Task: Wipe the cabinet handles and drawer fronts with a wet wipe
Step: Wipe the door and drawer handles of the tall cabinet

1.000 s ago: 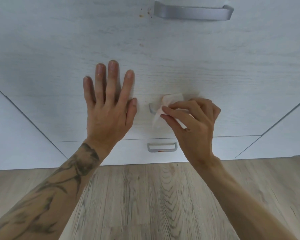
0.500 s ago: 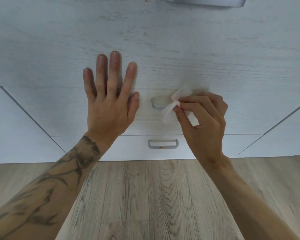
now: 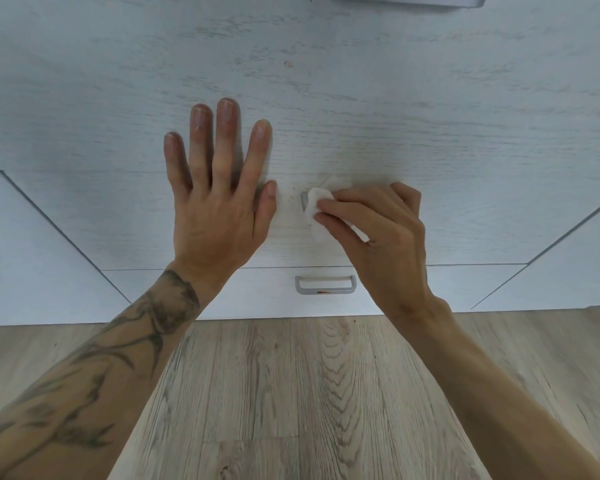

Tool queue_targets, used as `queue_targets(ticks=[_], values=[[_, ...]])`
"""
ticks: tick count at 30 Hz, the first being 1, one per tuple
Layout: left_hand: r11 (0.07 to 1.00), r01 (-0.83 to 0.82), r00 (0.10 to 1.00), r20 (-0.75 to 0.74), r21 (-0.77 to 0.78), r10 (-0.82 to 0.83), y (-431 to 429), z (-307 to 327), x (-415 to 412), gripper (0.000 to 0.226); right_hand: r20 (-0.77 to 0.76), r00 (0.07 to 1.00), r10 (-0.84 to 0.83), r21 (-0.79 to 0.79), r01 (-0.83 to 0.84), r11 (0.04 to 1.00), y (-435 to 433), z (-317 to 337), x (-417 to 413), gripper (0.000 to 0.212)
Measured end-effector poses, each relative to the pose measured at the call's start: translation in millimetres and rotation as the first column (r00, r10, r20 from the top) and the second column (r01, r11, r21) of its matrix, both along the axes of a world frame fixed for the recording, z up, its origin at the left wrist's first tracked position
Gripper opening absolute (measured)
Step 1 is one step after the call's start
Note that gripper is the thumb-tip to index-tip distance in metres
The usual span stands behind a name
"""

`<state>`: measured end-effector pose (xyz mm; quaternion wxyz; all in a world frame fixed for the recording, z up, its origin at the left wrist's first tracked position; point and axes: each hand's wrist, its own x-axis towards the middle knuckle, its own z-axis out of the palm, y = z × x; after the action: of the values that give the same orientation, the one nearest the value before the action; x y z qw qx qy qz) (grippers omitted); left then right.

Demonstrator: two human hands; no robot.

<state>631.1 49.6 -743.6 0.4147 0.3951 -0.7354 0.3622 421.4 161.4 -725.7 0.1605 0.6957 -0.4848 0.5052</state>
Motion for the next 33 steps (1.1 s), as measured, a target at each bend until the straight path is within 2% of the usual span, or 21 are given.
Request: queue_targets(ticks=[6, 23, 33], values=[[1.000, 0.003, 1.000, -0.001, -0.010, -0.003, 0.5, 0.8, 0.1, 0.076, 0.058, 0.998, 0.013, 0.052, -0.016, 0.998, 1.9, 0.8, -16.3, 0.009], [1.000, 0.007, 1.000, 0.004, -0.002, -0.007, -0.5, 0.9, 1.1, 0.079, 0.039, 0.998, 0.050, 0.152, -0.055, 0.987, -2.2, 12.3, -13.1, 0.012], [1.000, -0.005, 1.000, 0.006, -0.005, 0.005, 0.9, 0.5, 0.6, 0.080, 0.061, 0.998, 0.024, 0.128, -0.032, 0.991, 1.3, 10.8, -10.7, 0.011]])
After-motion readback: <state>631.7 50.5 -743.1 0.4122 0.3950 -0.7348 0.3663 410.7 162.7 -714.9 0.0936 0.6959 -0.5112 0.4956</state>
